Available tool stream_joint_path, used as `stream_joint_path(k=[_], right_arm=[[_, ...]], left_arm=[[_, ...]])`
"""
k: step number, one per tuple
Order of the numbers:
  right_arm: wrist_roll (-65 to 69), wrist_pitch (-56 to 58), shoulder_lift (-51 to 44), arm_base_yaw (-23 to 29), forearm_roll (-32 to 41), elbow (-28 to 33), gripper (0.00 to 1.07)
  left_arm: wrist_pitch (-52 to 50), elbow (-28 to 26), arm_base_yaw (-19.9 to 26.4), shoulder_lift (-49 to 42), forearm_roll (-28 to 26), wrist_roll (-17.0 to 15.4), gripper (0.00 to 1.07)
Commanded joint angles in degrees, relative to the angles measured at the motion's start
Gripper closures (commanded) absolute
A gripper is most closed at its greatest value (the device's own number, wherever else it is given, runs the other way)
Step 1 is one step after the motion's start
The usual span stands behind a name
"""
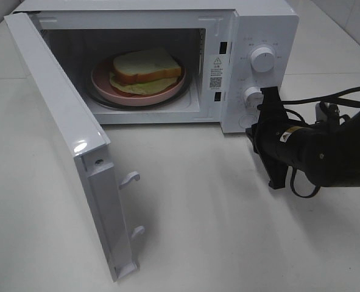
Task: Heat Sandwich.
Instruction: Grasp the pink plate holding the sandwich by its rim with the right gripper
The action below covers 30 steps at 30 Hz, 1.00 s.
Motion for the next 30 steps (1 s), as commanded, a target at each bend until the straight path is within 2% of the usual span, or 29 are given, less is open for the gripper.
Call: stream_joint_path(k=[1,7,11,18,30], right_arm=[[0.23,2.18,-3.09,-0.29,-1.83,1.78,1.05],[-1.09,10.03,-8.02,-0.29,-2.92,3.44,1.05],[-5.04,19.94,-13.58,-0.29,-2.92,3.5,1.03],[-11.12,27.5,-19.19,-0.29,-2.92,3.5,1.01],[-35.64,44.81,-31.17,-0.29,-2.81,2.75,0.98]], left_arm=[[-0.57,0.29,0.23,-1.32,-0.17,0.0,0.05],[-0.57,0.29,0.23,-1.32,-0.17,0.0,0.05],[-0.57,0.29,0.23,-1.32,-0.17,0.0,0.05],[-0.57,0.29,0.23,-1.32,-0.17,0.0,0.05],[-0.57,0.29,0.23,-1.32,-0.17,0.0,0.05]])
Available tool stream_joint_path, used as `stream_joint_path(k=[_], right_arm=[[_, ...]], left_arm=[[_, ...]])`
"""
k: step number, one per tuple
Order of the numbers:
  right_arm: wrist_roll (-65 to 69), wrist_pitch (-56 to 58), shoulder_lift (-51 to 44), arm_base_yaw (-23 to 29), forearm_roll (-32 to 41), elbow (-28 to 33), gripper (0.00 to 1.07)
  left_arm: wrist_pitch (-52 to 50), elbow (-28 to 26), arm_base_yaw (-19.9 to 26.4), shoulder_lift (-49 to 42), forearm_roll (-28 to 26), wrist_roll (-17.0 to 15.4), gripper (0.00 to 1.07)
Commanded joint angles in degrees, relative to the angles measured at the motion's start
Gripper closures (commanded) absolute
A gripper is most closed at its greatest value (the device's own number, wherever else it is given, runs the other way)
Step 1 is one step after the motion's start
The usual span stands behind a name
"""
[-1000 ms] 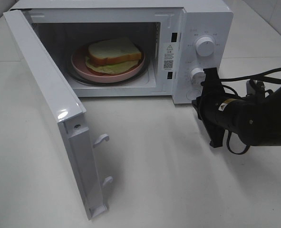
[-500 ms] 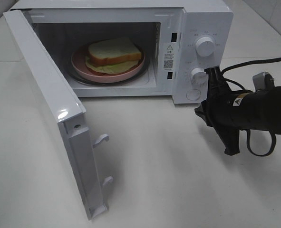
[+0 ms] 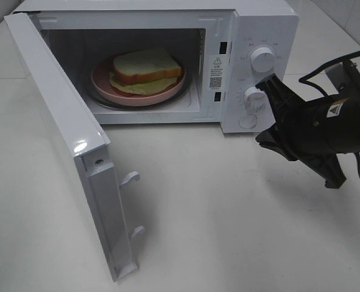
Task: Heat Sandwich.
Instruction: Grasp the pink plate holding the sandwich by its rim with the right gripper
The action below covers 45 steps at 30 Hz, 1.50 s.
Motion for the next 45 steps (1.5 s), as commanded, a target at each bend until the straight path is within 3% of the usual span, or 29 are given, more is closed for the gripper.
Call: stream_joint_path(k=[1,17,26,33,42,45], right_arm=[[-6.53,4.64,-2.29,-0.29,-0.34,-0.63,0.98],[-35.87,35.18,-6.07,-0.29,-0.4,-8.31,0.93],[-55.63,45.55,-6.07,-0.29,-3.27,-12.2,0.91],[-68.7,49.27,-6.07,-0.29,-6.99,-14.27,0.91],[-96.26,49.73,-6.07,-0.29,-8.88,-14.55,0.88],[-98.95,49.68,-6.07,-0.29,-9.85,-14.55,0.85]], left_arm=[[-0.57,0.29,0.23,-1.32,-0.17,0.0,0.05],[-0.57,0.29,0.23,-1.32,-0.17,0.0,0.05],[-0.57,0.29,0.23,-1.32,-0.17,0.0,0.05],[-0.57,0.29,0.23,-1.32,-0.17,0.0,0.05],[-0.57,0.29,0.23,-1.32,-0.17,0.0,0.05],[-0.57,0.29,0.23,-1.32,-0.17,0.0,0.05]])
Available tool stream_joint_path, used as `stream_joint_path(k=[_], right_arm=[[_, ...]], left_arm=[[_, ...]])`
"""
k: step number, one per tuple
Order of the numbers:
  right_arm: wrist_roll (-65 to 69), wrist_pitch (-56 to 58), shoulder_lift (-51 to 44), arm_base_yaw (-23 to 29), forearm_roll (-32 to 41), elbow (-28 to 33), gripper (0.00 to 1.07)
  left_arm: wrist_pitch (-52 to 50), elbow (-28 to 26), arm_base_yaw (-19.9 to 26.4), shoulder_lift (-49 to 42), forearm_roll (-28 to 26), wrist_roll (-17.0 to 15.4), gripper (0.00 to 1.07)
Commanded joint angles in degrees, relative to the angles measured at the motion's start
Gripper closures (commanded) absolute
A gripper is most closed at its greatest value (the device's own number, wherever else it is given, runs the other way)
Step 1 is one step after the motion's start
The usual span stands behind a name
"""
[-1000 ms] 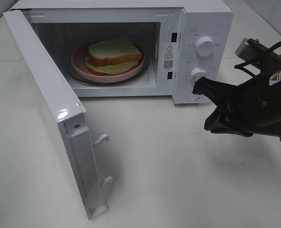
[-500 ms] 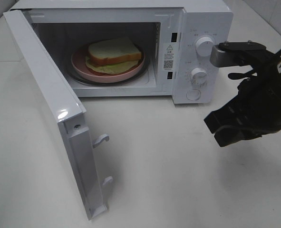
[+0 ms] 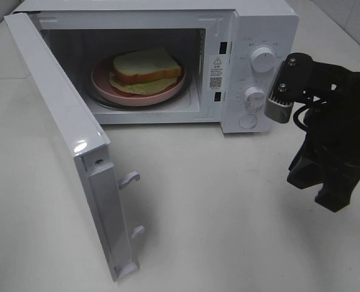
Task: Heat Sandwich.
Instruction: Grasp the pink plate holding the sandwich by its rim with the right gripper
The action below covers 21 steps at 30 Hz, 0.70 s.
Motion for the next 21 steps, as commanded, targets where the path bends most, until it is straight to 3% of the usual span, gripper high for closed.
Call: stream_joint_path(k=[1,2,5,6,7,10,11,17,21], right_arm=[[-7.51,0.17,-0.23,-0.29,-3.38,-0.17,0.83],[-7.51,0.17,-0.23,-0.29,-3.38,-0.17,0.83],[-8.71,0.23,-0.23,-0.29,-6.02,-0.17,0.68],[-9.28,0.06,-0.23,-0.29,-7.22,-0.17,0.58],[-9.28,0.06,-0.23,-0.29,-7.22,-0.17,0.58],[-9.45,0.11,-0.23,-0.29,-8.42,-0.63,0.4],[-9.45,0.29,-0.23,-0.29,-8.42,-1.15,0.27],[-10.26,0.52,-0.23,-0.29,-8.42,-2.52,0.1],[-13.98,0.74,-0.23,-0.29,-8.42,-3.21,0.11]], left_arm=[[-0.57,0.29,0.23,-1.32,-0.17,0.0,0.05],[-0.57,0.29,0.23,-1.32,-0.17,0.0,0.05],[-0.57,0.29,0.23,-1.32,-0.17,0.0,0.05],[-0.57,0.29,0.23,-1.32,-0.17,0.0,0.05],[-0.57,0.29,0.23,-1.32,-0.17,0.0,0.05],[-0.57,0.29,0.23,-1.32,-0.17,0.0,0.05],[-0.57,0.29,0.23,-1.32,-0.17,0.0,0.05],[-0.57,0.29,0.23,-1.32,-0.17,0.0,0.05],[-0.57,0.29,0.23,-1.32,-0.17,0.0,0.05]])
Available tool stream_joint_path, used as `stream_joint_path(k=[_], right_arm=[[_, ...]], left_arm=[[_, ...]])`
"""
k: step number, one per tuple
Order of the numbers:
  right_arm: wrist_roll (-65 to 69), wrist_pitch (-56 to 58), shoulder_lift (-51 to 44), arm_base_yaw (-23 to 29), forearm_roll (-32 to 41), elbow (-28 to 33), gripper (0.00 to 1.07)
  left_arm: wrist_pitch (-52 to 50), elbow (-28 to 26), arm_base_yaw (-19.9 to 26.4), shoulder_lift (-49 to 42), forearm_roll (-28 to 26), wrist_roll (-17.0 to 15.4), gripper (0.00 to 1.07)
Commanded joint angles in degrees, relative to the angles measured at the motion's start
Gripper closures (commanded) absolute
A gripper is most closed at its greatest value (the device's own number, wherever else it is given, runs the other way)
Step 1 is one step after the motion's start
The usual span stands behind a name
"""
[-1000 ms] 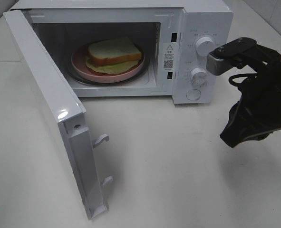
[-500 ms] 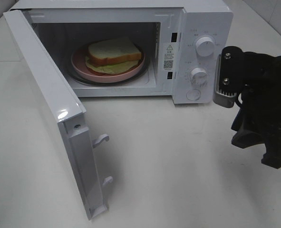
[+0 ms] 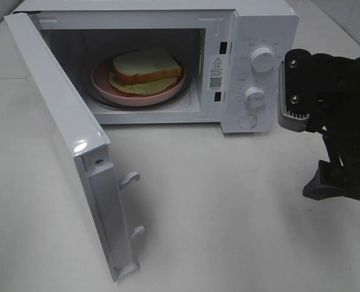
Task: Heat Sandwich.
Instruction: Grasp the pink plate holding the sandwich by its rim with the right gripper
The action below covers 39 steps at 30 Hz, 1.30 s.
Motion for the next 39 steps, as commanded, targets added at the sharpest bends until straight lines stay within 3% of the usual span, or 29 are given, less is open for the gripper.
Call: stream_joint_path(k=[1,6,14,31,39], right_arm=[[-4.47,0.46,-0.23,-0.29,0.0,-0.8,0.11],[-8.08,0.06,-0.23,-0.23,0.0,-0.86,0.13],[-11.17,-1.83,1.03,4.87,-1.6,-2.29,0.15],[-13.92,-2.41,14.5,11.69,-3.21,-18.28,0.19],[-13.98,-4.35,20.34,11.86,-2.69,-24.58,0.19]], left_arm=[[-0.57,0.29,0.23,-1.32,-0.17,0.0,0.05],[-0.57,0.29,0.23,-1.32,-0.17,0.0,0.05],[-0.57,0.29,0.23,-1.32,-0.17,0.0,0.05],[-0.57,0.29,0.23,-1.32,-0.17,0.0,0.05],[-0.57,0.29,0.23,-1.32,-0.17,0.0,0.05]])
